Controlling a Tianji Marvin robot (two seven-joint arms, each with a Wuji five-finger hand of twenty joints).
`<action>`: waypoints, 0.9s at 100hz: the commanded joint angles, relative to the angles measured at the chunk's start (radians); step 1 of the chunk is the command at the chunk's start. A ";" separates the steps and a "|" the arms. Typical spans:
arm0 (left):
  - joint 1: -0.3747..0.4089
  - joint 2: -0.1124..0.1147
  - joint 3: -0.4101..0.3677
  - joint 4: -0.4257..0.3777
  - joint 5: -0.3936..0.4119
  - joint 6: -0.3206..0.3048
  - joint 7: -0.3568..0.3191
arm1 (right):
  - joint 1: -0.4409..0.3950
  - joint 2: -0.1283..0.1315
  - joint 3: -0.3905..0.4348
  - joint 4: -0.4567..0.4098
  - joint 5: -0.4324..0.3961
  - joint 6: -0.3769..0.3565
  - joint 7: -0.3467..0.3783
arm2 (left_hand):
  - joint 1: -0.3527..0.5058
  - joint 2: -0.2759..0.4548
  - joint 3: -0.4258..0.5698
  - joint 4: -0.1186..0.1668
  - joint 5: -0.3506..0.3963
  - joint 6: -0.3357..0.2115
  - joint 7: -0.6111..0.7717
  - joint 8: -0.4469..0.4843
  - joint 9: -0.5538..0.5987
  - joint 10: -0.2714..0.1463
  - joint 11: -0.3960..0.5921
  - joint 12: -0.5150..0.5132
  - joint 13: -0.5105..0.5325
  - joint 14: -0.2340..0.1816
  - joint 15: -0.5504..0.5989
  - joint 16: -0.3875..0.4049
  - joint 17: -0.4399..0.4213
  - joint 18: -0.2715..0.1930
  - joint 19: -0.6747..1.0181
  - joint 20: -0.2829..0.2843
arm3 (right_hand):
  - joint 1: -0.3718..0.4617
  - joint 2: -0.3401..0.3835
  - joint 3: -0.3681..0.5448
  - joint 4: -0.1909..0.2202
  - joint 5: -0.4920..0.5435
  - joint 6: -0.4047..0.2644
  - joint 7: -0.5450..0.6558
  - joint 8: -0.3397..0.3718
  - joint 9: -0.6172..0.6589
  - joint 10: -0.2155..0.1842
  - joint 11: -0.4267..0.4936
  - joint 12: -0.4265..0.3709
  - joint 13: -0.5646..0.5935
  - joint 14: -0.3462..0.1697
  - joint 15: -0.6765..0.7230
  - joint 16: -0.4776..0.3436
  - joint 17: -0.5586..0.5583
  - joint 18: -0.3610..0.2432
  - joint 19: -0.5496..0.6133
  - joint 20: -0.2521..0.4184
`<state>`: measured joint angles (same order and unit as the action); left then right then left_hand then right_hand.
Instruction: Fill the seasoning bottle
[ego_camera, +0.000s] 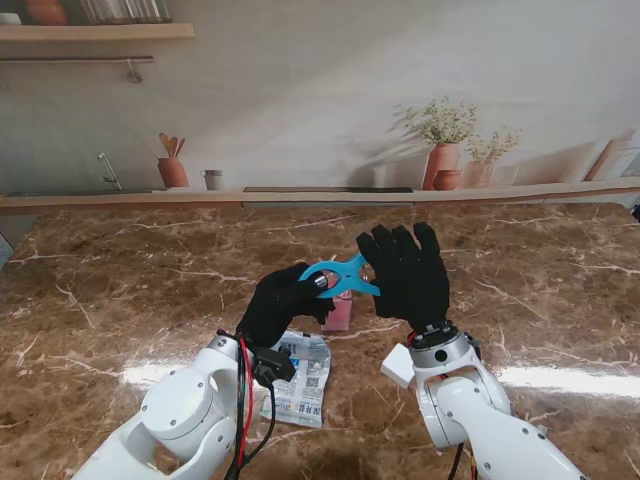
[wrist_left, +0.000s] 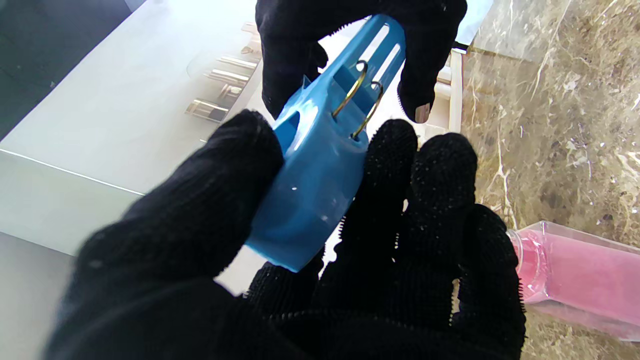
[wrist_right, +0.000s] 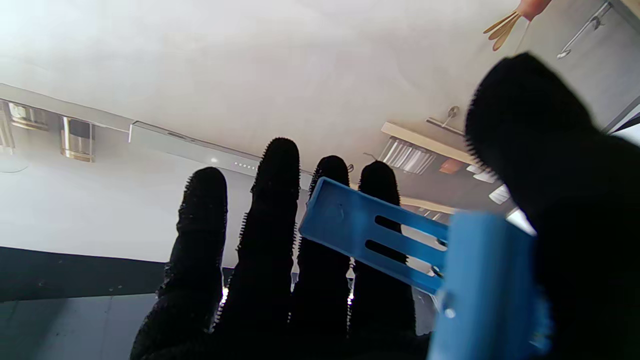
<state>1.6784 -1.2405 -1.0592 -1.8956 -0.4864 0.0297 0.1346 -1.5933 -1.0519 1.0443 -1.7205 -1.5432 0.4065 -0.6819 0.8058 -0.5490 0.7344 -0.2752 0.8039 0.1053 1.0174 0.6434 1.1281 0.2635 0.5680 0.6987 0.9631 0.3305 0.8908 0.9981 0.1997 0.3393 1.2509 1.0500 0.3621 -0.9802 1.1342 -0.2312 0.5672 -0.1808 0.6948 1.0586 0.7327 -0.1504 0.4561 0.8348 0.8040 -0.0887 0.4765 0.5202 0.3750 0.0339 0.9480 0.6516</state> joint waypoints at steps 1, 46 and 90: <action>0.000 0.004 0.001 0.000 0.006 -0.013 -0.010 | 0.001 -0.005 0.003 0.018 0.017 0.023 0.012 | 0.115 0.121 0.131 0.020 0.051 -0.230 0.009 0.013 0.066 -0.183 0.057 0.024 0.009 -0.001 0.024 0.014 -0.015 -0.014 0.046 0.025 | 0.138 0.042 0.043 -0.058 0.093 -0.147 0.145 0.049 0.212 -0.117 0.257 0.105 0.060 -0.032 0.061 0.064 0.036 0.024 0.046 0.011; -0.001 0.016 0.005 0.020 0.050 -0.037 -0.050 | 0.029 -0.019 -0.014 0.047 0.063 0.043 -0.076 | 0.146 0.141 0.053 0.015 0.034 -0.225 -0.045 -0.011 0.028 -0.178 0.010 0.033 -0.047 -0.002 -0.028 0.014 -0.046 -0.006 0.003 0.019 | 0.111 -0.046 0.040 0.064 0.578 -0.378 0.542 0.258 0.581 -0.174 0.552 0.294 0.340 -0.128 0.632 0.446 0.258 0.033 0.331 0.113; -0.020 0.026 -0.060 0.035 0.273 -0.056 -0.006 | -0.008 -0.011 0.027 0.024 0.044 0.010 -0.058 | -0.194 0.244 -0.419 0.220 -0.127 -0.119 -0.448 -0.144 -0.304 -0.181 -0.141 -0.166 -0.304 -0.040 -0.287 -0.059 -0.117 0.001 -0.121 0.000 | 0.092 -0.085 0.051 0.059 0.728 -0.385 0.602 0.315 0.698 -0.149 0.649 0.327 0.436 -0.120 0.755 0.514 0.318 0.044 0.409 0.137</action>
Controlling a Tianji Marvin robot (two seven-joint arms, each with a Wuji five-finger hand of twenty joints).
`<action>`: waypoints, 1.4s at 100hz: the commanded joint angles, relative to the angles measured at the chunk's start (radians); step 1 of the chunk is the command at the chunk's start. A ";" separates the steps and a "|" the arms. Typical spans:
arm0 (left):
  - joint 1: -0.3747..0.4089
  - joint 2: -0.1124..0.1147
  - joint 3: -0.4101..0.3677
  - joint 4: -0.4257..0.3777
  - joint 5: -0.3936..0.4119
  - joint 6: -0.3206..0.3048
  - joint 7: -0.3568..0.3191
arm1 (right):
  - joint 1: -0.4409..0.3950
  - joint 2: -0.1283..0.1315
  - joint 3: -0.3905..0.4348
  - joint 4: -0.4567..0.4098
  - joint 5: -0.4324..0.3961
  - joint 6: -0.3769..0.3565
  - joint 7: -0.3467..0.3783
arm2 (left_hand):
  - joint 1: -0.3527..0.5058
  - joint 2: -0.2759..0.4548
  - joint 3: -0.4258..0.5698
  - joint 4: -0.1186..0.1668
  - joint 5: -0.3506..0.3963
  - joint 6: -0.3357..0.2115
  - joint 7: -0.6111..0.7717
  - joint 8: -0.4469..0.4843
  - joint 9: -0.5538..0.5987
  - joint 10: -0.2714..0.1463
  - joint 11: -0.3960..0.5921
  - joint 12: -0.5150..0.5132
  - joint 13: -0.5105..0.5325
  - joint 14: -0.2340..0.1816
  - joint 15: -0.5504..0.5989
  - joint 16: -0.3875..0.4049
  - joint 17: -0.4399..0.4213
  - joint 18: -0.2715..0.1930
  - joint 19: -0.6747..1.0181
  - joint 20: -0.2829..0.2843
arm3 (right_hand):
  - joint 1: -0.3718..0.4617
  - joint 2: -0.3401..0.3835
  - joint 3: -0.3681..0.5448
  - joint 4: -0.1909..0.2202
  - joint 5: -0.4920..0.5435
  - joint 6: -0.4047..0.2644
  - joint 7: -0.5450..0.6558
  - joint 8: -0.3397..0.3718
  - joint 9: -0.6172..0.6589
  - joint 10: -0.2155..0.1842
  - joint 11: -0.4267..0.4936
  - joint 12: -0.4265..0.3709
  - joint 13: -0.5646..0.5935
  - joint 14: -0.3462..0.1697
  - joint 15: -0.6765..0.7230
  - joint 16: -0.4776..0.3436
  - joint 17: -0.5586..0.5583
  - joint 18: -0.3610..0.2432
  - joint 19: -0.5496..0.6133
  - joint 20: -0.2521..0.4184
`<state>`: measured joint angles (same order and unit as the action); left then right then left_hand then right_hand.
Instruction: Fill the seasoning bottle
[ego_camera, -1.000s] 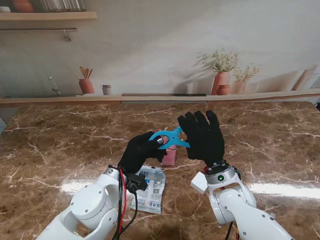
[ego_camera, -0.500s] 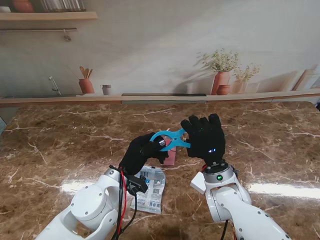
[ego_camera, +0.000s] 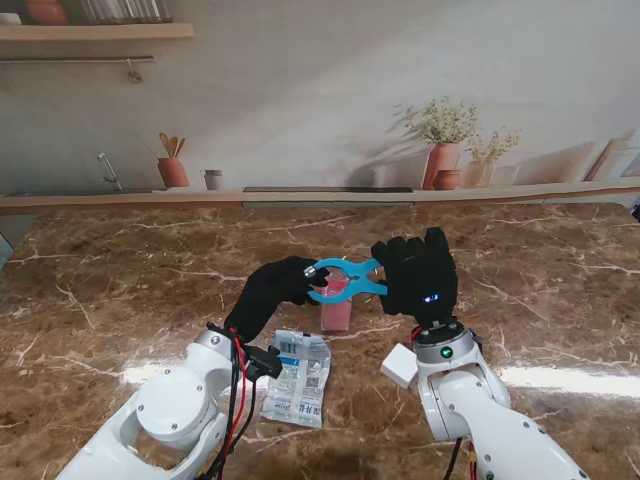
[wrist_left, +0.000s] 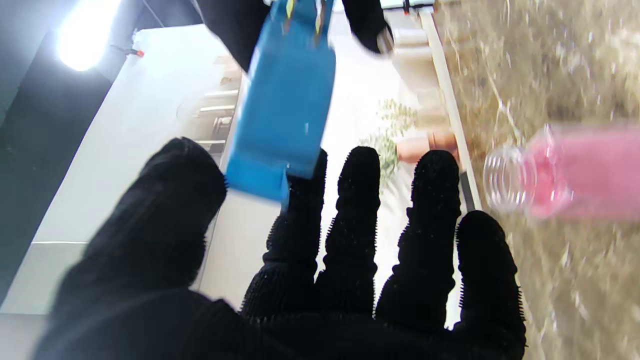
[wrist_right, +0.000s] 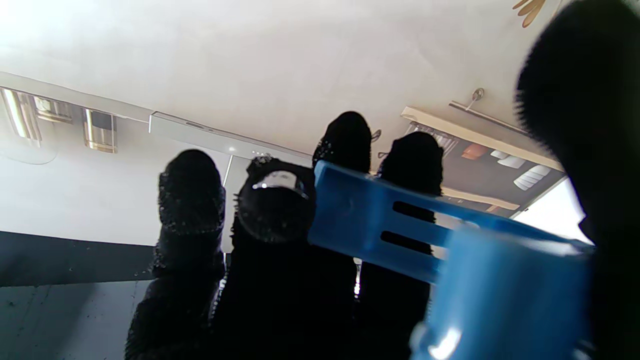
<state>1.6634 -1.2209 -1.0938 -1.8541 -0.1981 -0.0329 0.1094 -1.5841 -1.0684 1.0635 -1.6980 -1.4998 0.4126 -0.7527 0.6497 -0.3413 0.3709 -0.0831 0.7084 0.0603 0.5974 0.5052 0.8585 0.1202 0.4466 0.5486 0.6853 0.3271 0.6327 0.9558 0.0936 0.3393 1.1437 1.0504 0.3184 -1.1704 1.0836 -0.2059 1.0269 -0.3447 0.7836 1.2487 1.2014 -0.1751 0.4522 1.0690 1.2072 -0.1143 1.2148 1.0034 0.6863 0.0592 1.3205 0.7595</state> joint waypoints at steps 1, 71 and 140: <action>-0.005 0.007 -0.029 -0.008 -0.012 0.009 0.020 | -0.019 0.006 0.009 0.001 0.000 0.004 0.014 | -0.019 0.046 -0.096 0.032 -0.029 -0.074 -0.034 -0.002 -0.034 -0.037 -0.022 -0.016 -0.026 -0.035 -0.032 -0.018 -0.011 0.001 -0.016 -0.001 | 0.135 0.104 0.101 0.034 0.269 -0.221 0.513 0.126 0.230 -0.124 0.654 0.093 0.034 -0.094 0.017 0.032 0.007 0.018 0.036 0.029; -0.168 0.066 -0.033 0.201 0.410 0.355 -0.158 | -0.036 0.010 0.000 0.045 0.023 -0.022 0.026 | 0.363 0.042 0.053 -0.063 0.103 -0.086 0.014 -0.168 0.029 -0.015 -0.014 0.065 0.111 -0.020 0.076 -0.025 0.157 -0.007 0.138 -0.056 | 0.140 0.120 0.106 0.039 0.274 -0.216 0.517 0.156 0.231 -0.116 0.698 0.093 0.031 -0.091 0.030 0.050 -0.006 0.013 0.020 0.024; -0.362 0.073 0.199 0.427 0.544 0.301 -0.205 | -0.032 0.009 -0.001 0.052 0.036 -0.045 0.023 | 0.148 -0.308 0.255 -0.109 0.208 -0.183 0.333 -0.226 0.314 -0.055 0.095 0.076 0.378 -0.104 0.191 -0.092 0.371 0.042 0.320 -0.180 | 0.139 0.136 0.103 0.040 0.274 -0.213 0.517 0.163 0.228 -0.119 0.690 0.099 0.021 -0.093 0.015 0.050 -0.017 0.011 0.002 0.026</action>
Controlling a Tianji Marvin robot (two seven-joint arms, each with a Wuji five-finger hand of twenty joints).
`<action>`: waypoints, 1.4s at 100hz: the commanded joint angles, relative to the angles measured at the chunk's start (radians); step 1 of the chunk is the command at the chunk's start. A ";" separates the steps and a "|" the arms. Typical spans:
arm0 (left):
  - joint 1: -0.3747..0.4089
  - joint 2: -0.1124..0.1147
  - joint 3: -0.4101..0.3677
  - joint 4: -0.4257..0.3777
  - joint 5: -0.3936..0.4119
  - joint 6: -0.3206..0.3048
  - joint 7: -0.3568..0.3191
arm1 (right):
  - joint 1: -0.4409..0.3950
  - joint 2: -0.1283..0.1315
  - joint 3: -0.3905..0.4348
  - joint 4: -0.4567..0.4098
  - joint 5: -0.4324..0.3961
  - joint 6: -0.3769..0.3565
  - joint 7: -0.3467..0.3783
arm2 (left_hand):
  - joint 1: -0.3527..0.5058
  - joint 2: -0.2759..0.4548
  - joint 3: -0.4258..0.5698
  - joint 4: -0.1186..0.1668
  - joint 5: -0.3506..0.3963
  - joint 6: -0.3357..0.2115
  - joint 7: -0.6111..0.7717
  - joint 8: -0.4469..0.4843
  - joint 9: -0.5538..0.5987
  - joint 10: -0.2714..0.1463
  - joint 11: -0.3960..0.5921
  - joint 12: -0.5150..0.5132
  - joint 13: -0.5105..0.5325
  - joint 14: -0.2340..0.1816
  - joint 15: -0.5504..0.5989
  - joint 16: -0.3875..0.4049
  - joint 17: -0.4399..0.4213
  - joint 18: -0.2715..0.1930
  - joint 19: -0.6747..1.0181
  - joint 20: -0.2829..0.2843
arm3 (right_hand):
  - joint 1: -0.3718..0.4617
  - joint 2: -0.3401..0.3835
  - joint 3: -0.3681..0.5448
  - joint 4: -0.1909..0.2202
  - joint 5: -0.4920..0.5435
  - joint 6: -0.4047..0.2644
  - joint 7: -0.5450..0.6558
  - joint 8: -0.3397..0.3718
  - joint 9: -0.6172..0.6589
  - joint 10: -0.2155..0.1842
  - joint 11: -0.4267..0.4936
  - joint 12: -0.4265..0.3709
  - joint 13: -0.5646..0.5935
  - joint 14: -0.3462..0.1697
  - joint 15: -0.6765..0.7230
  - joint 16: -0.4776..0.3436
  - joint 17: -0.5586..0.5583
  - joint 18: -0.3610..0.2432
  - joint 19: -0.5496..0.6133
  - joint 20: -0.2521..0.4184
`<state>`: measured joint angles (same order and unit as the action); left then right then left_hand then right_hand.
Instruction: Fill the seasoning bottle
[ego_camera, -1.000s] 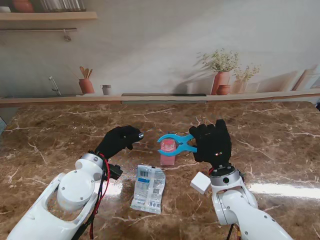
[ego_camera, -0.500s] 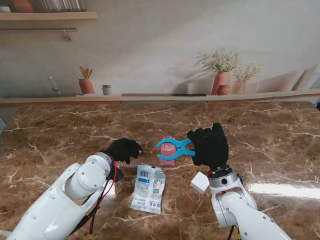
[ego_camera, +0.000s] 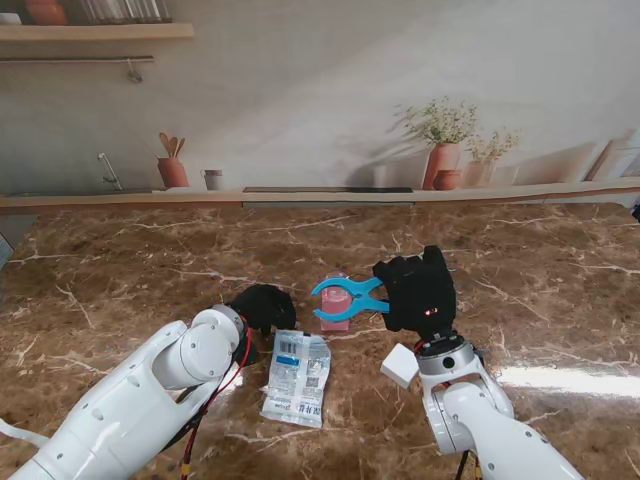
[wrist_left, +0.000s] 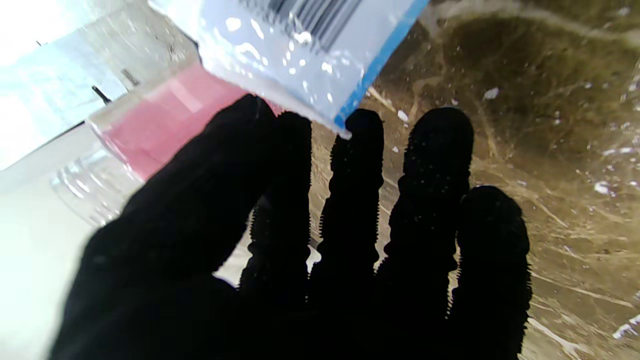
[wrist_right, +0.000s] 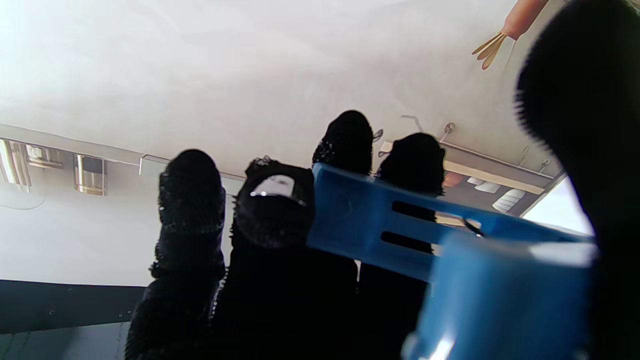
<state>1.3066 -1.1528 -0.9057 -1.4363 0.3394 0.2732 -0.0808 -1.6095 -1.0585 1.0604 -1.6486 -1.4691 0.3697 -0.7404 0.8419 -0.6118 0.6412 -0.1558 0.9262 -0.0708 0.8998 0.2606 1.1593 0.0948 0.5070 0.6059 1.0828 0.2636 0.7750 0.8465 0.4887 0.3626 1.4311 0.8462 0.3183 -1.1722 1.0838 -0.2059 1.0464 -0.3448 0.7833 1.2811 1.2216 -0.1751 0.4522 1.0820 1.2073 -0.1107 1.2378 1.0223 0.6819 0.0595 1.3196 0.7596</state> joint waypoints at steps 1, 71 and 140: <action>-0.006 0.005 0.013 0.010 0.007 -0.005 -0.018 | -0.007 -0.001 0.002 0.003 0.006 -0.003 0.011 | -0.044 -0.040 -0.016 -0.036 -0.010 -0.051 0.032 0.019 0.014 -0.028 0.037 0.020 -0.020 -0.041 0.048 0.018 -0.026 0.018 0.032 0.025 | 0.139 0.138 0.102 0.040 0.255 -0.213 0.517 0.131 0.208 -0.119 0.690 0.086 0.021 -0.096 -0.008 0.031 -0.012 0.011 0.002 0.026; -0.065 0.013 0.073 0.071 0.021 -0.023 -0.066 | -0.013 -0.003 0.006 0.001 0.017 -0.014 0.008 | -0.046 -0.002 0.012 -0.028 -0.052 -0.029 -0.029 0.009 -0.005 -0.039 0.014 0.062 -0.087 -0.015 0.035 0.037 -0.114 -0.013 -0.045 0.070 | 0.135 0.155 0.094 0.042 0.248 -0.215 0.515 0.143 0.206 -0.121 0.672 0.102 0.012 -0.097 -0.021 0.029 -0.017 0.011 -0.008 0.030; -0.037 0.097 0.073 0.000 0.152 -0.158 -0.275 | -0.002 -0.005 -0.006 0.013 0.027 -0.013 0.001 | -0.294 0.038 -0.110 0.025 -0.169 0.020 -0.320 0.130 -0.364 -0.056 -0.063 -0.080 -0.480 -0.056 -0.254 0.018 -0.485 -0.073 -0.433 0.101 | 0.136 0.163 0.090 0.044 0.244 -0.216 0.513 0.154 0.204 -0.122 0.659 0.114 0.006 -0.098 -0.033 0.024 -0.023 0.010 -0.017 0.032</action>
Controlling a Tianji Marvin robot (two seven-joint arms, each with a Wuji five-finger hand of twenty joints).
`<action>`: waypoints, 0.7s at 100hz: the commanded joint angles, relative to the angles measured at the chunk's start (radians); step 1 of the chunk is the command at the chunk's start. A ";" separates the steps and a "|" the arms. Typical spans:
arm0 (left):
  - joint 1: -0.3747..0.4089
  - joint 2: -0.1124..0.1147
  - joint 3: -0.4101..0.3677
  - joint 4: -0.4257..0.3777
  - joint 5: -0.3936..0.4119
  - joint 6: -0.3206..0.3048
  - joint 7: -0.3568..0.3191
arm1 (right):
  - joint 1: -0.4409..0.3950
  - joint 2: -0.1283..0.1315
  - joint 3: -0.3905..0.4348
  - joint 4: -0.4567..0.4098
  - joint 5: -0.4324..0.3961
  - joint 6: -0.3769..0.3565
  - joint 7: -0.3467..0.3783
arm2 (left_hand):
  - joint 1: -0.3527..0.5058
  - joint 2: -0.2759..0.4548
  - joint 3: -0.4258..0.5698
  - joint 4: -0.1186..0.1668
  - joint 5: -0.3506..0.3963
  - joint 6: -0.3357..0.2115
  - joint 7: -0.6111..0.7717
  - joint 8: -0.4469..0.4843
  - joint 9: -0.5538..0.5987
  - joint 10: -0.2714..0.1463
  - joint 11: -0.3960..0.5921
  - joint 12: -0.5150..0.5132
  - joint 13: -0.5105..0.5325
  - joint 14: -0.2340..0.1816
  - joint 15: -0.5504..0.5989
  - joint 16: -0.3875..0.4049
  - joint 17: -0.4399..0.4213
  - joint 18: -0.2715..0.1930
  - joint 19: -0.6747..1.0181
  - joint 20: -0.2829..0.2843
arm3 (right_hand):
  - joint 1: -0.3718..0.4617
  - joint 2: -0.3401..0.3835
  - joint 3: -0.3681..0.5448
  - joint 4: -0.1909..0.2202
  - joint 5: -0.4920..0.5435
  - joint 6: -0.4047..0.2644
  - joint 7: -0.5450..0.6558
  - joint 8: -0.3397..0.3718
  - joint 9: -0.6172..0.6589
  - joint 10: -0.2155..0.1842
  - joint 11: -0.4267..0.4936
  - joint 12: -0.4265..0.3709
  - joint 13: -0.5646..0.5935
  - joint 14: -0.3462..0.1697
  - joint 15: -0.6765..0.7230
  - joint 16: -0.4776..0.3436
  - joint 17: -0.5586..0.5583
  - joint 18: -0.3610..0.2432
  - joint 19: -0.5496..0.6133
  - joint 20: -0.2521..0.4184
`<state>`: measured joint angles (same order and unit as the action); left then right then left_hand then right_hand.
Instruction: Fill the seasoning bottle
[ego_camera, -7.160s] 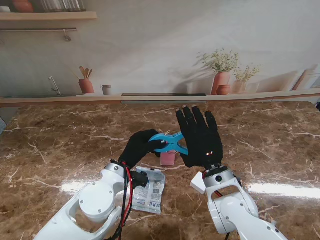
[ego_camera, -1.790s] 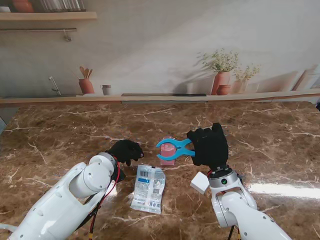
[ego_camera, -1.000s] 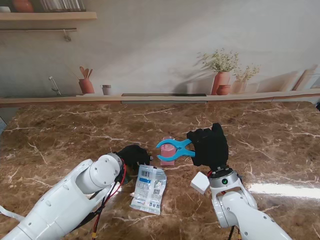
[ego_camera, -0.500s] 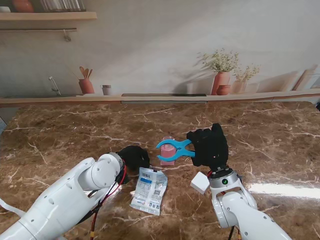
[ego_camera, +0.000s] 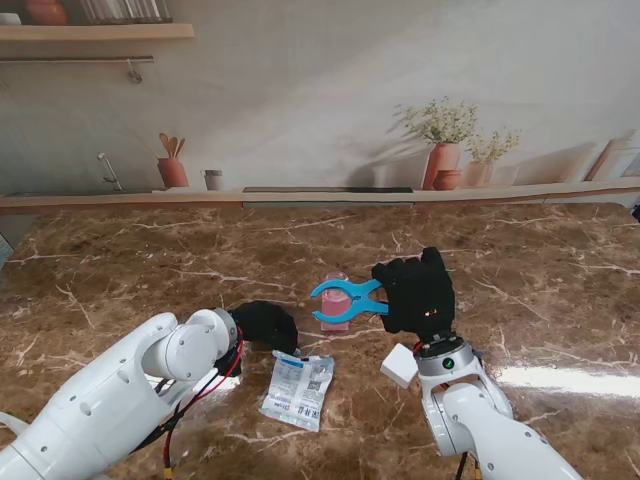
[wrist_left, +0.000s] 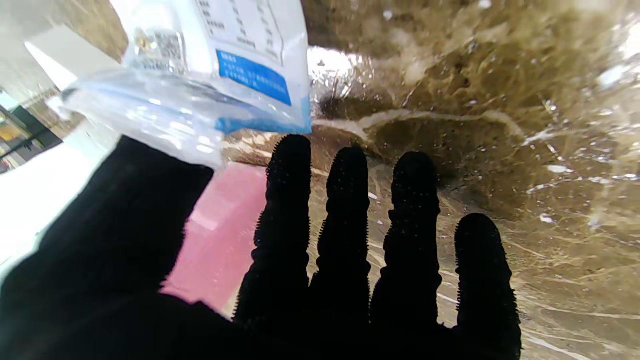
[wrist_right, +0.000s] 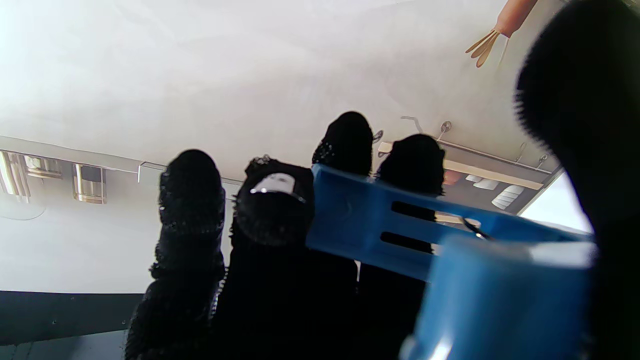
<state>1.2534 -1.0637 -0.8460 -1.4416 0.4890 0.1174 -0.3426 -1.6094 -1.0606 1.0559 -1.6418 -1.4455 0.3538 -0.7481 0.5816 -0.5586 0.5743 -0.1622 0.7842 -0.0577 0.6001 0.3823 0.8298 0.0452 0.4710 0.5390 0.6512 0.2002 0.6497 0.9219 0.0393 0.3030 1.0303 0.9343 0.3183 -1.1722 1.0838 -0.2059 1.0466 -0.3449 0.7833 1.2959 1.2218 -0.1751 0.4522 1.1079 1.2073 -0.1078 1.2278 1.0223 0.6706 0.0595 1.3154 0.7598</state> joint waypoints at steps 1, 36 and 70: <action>0.017 0.009 0.015 0.005 0.005 -0.004 -0.016 | -0.002 -0.003 -0.001 0.006 0.004 0.003 0.009 | -0.033 -0.018 -0.044 0.031 -0.028 0.007 -0.022 0.008 -0.037 -0.006 -0.027 -0.013 -0.052 0.008 -0.131 -0.058 -0.040 -0.013 -0.036 0.012 | 0.135 0.164 0.090 0.044 0.244 -0.216 0.513 0.139 0.204 -0.122 0.659 0.089 0.006 -0.101 -0.024 0.024 -0.012 0.010 -0.013 0.032; 0.013 0.032 0.079 0.014 0.093 -0.087 -0.045 | -0.001 -0.004 -0.004 0.010 0.009 0.010 0.003 | -0.033 -0.048 -0.044 0.045 -0.111 0.027 0.031 0.093 -0.156 -0.015 -0.039 0.031 -0.144 -0.015 -0.182 -0.043 -0.081 -0.048 -0.117 0.025 | 0.135 0.169 0.086 0.044 0.242 -0.216 0.512 0.143 0.202 -0.123 0.654 0.092 0.003 -0.102 -0.028 0.021 -0.013 0.009 -0.015 0.032; -0.019 0.048 0.166 0.048 0.118 -0.150 -0.070 | 0.003 -0.006 -0.007 0.015 0.012 0.016 -0.004 | 0.016 -0.115 0.161 0.015 -0.118 0.042 0.251 0.333 -0.216 -0.010 -0.037 0.053 -0.213 -0.025 -0.202 -0.041 -0.109 -0.109 -0.145 0.039 | 0.135 0.178 0.082 0.045 0.238 -0.217 0.510 0.147 0.200 -0.124 0.650 0.095 0.000 -0.102 -0.032 0.019 -0.014 0.009 -0.017 0.033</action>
<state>1.1974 -1.0218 -0.7181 -1.4612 0.5974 -0.0354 -0.3734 -1.6031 -1.0635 1.0492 -1.6319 -1.4384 0.3610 -0.7603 0.5825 -0.6238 0.6871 -0.1241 0.6717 -0.0230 0.7944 0.6681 0.6354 -0.0631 0.5415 0.6765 0.4996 0.1887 0.6715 1.0571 -0.0481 0.2219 0.9063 0.9549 0.3183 -1.1712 1.0838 -0.2059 1.0466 -0.3449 0.7833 1.2961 1.2219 -0.1751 0.4522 1.1153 1.2073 -0.1066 1.2177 1.0223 0.6686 0.0595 1.3057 0.7599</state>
